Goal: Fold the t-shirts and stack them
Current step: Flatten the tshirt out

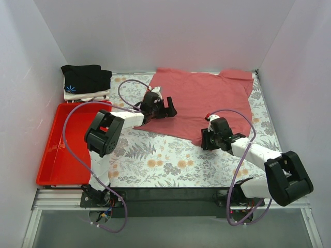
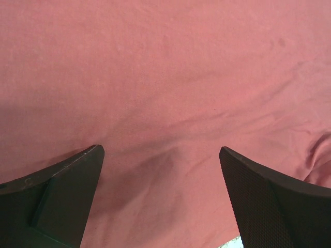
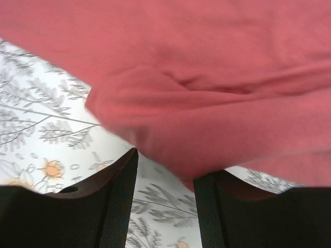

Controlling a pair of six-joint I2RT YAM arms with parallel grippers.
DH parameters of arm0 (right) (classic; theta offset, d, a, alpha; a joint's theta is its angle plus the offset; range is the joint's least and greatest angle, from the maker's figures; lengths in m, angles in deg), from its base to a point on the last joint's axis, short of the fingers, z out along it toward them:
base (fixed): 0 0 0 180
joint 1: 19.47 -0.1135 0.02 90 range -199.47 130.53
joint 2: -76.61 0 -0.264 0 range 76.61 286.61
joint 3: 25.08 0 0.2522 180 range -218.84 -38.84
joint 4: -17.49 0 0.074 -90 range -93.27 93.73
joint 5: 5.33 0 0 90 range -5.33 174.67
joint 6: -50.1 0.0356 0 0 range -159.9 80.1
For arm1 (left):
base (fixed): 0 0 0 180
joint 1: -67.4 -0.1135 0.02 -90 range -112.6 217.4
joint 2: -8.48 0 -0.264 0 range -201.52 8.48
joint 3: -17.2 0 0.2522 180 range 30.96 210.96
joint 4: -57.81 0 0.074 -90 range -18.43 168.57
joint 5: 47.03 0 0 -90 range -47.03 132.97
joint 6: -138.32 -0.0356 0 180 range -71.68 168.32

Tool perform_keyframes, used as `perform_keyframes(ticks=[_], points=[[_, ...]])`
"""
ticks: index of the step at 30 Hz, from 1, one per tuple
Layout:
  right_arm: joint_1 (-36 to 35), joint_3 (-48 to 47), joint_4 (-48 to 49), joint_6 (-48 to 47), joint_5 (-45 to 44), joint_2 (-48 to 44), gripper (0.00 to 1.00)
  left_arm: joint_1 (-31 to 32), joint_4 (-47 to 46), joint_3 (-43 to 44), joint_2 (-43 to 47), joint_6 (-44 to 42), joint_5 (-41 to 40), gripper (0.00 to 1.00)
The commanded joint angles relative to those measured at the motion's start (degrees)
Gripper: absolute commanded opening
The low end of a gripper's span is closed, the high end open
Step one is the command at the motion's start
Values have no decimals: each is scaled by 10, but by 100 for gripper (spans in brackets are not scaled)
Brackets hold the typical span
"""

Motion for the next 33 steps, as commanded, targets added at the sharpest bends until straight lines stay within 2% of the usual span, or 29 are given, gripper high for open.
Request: perform_keyframes(ticks=[1, 7, 10, 20, 33], points=[[-47, -10, 52, -2, 41, 20, 40, -16, 39, -28, 22, -4, -19, 88], [-140, -46, 53, -1, 28, 11, 40, -21, 39, -41, 36, -1, -17, 88], [-156, -56, 42, 10, 20, -8, 40, -22, 38, -44, 37, -6, -21, 88], [-157, -45, -86, 63, -128, -71, 42, -53, 32, -76, 50, 1, -11, 88], [-158, -11, -89, 105, -111, -43, 40, -56, 29, -90, 71, 1, -7, 88]])
